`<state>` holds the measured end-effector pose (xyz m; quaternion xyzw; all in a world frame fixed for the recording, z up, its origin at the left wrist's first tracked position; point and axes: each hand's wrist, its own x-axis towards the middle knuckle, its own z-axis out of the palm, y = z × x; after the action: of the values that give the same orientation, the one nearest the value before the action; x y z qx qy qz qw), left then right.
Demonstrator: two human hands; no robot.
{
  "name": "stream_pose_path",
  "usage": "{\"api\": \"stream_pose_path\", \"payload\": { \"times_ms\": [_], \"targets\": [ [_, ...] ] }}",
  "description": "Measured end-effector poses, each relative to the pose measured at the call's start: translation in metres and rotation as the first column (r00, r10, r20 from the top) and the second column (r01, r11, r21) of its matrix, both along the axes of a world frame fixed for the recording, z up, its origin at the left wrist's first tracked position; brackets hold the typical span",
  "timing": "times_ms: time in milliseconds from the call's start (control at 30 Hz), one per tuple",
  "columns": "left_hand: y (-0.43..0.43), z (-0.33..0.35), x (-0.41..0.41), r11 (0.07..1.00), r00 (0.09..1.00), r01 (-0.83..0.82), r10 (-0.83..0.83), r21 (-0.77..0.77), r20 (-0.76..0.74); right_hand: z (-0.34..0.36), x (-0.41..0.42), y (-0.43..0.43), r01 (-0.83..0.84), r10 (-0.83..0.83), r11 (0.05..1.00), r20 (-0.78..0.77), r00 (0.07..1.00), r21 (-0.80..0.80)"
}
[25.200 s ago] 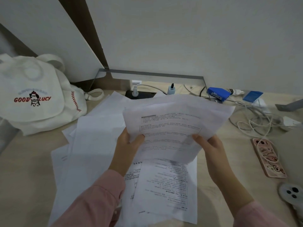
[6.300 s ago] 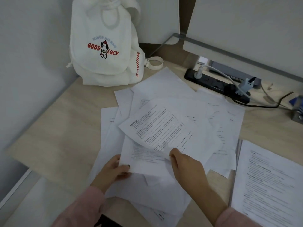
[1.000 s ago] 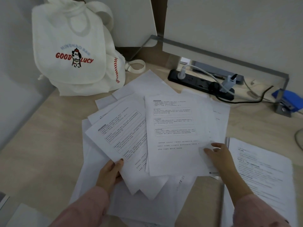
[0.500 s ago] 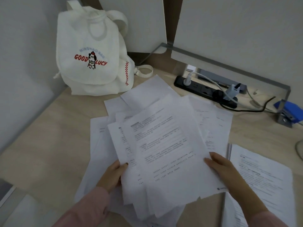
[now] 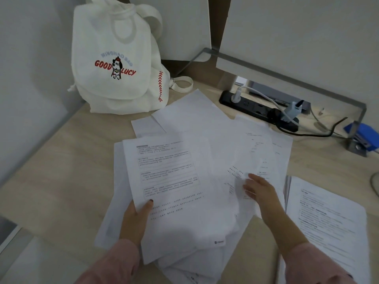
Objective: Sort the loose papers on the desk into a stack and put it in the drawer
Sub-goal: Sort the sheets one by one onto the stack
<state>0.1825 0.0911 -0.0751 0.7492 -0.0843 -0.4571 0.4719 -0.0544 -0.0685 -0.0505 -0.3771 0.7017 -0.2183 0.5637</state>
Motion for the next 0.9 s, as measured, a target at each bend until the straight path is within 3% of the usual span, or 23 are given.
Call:
{"api": "stream_pose_path", "payload": {
  "times_ms": [67, 133, 267, 400, 500, 600, 767, 900],
  "targets": [
    [0.003, -0.004, 0.004, 1.0, 1.0, -0.017, 0.017, 0.009, 0.017, 0.002, 0.003, -0.012, 0.169, -0.193, 0.98, 0.264, 0.945, 0.11],
    [0.004, -0.006, 0.005, 1.0, 1.0, -0.02, 0.019, 0.01, 0.017, 0.003, 0.011, -0.022, 0.262, -0.32, 0.945, 0.379, 0.868, 0.197],
    [0.004, -0.007, 0.005, 1.0, 0.999, 0.015, -0.015, 0.0, 0.046, -0.001, 0.032, -0.038, 0.26, -0.355, 0.927, 0.41, 0.84, 0.27],
    [0.005, -0.006, 0.005, 1.0, 0.998, 0.024, -0.024, -0.002, 0.06, -0.007, 0.049, -0.052, 0.223, -0.287, 0.943, 0.268, 0.92, 0.247],
    [0.005, -0.005, 0.005, 1.0, 0.999, 0.014, -0.013, -0.01, 0.05, -0.007, 0.057, -0.057, 0.108, -0.118, 0.989, 0.095, 0.989, 0.101],
    [0.005, -0.005, 0.005, 1.0, 1.0, -0.016, 0.017, -0.014, 0.017, 0.007, 0.057, -0.06, 0.06, -0.063, 0.989, -0.015, 0.998, -0.135],
    [0.005, -0.005, 0.006, 0.999, 0.999, -0.033, 0.033, 0.01, -0.026, 0.056, 0.041, -0.06, 0.012, -0.029, 0.872, -0.028, 0.999, -0.49],
    [0.003, -0.002, 0.008, 0.999, 0.997, -0.039, 0.041, 0.034, -0.064, 0.101, 0.033, -0.035, -0.082, 0.053, 0.734, -0.064, 0.997, -0.674]
  ]
}}
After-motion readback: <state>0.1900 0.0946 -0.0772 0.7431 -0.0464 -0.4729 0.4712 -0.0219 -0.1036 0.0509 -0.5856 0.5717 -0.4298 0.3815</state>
